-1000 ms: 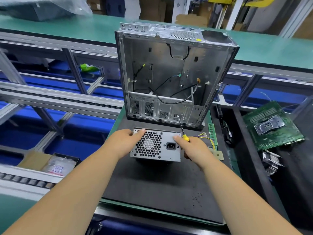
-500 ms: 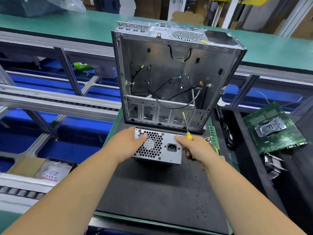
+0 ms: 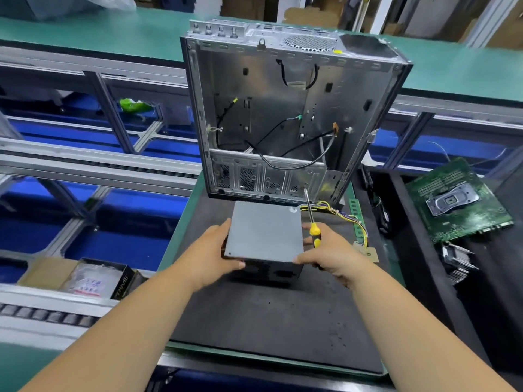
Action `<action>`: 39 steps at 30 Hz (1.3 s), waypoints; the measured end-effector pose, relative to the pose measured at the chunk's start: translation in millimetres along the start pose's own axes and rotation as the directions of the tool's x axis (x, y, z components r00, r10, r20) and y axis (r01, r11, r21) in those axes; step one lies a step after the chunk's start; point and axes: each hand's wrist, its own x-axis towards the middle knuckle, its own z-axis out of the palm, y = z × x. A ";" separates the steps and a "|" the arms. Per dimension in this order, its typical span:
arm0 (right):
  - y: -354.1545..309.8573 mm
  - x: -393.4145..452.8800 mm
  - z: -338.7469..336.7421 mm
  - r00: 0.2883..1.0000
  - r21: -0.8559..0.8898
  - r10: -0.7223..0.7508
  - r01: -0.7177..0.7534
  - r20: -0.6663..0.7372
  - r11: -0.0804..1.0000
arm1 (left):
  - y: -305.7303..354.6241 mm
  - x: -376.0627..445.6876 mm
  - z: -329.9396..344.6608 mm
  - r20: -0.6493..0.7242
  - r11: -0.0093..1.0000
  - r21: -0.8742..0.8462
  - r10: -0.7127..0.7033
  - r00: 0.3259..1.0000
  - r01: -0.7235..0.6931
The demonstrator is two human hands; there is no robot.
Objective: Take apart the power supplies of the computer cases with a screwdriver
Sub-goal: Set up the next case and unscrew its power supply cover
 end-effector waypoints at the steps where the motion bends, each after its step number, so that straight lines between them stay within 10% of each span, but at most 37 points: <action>1: 3.7 -2.7 2.0 1.000 0.006 0.007 -0.007 0.006 1.000 | -1.0 -3.4 2.9 0.008 1.000 0.028 0.005 1.000 -0.005; 9: 26.5 20.2 9.5 0.939 0.237 0.250 -0.194 -0.234 0.952 | -0.8 -9.3 7.5 0.060 0.999 -0.019 -0.027 0.998 0.028; 15: 59.4 10.4 -4.6 0.885 -0.466 0.097 -0.331 -0.456 0.821 | 0.3 -3.7 5.9 -0.007 0.947 -0.245 -0.214 0.977 0.206; 25: 69.8 2.8 -11.9 0.895 -0.693 0.054 -0.380 -0.443 0.613 | -1.9 9.2 13.0 0.165 0.714 -0.549 -0.416 0.894 0.434; 35: 52.6 8.9 -10.9 0.842 -0.555 -0.018 -0.339 -0.539 0.760 | -1.3 27.4 14.2 0.265 0.616 -0.622 -0.415 0.870 0.483; 39: 25.5 17.6 14.2 0.925 -0.207 0.150 -0.232 -0.348 0.950 | 2.9 37.9 14.0 0.267 0.613 -0.619 -0.425 0.865 0.492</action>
